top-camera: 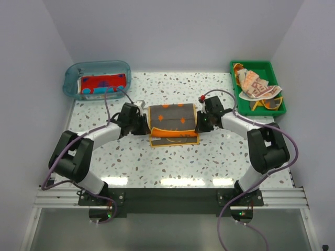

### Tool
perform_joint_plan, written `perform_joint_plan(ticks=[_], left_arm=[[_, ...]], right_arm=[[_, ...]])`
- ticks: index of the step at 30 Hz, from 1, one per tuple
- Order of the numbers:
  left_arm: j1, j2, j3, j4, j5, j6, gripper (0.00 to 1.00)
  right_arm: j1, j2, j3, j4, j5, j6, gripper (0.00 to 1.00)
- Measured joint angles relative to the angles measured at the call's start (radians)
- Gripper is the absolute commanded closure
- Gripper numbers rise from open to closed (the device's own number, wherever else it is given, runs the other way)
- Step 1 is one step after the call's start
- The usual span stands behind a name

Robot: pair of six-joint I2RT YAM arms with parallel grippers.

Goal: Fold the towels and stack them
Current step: Fold the towel

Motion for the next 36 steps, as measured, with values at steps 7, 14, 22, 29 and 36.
perform_joint_plan(ticks=[7, 14, 22, 29, 36], left_arm=[[-0.003, -0.117, -0.08, -0.028, -0.005, -0.03, 0.44], [-0.011, -0.257, -0.165, -0.054, 0.006, -0.074, 0.17], [-0.011, -0.285, -0.175, -0.061, 0.006, -0.101, 0.04], [-0.011, -0.311, -0.175, -0.098, -0.037, -0.138, 0.09], [-0.015, -0.336, -0.175, -0.132, -0.055, -0.187, 0.28]], right_arm=[[0.038, -0.103, -0.102, -0.019, 0.013, -0.004, 0.63], [0.121, -0.3, -0.227, -0.034, 0.028, 0.004, 0.6], [0.124, -0.383, -0.244, -0.068, 0.046, -0.025, 0.4], [0.161, -0.219, -0.025, -0.012, -0.063, -0.103, 0.39], [0.251, -0.014, 0.114, 0.054, -0.08, -0.108, 0.46]])
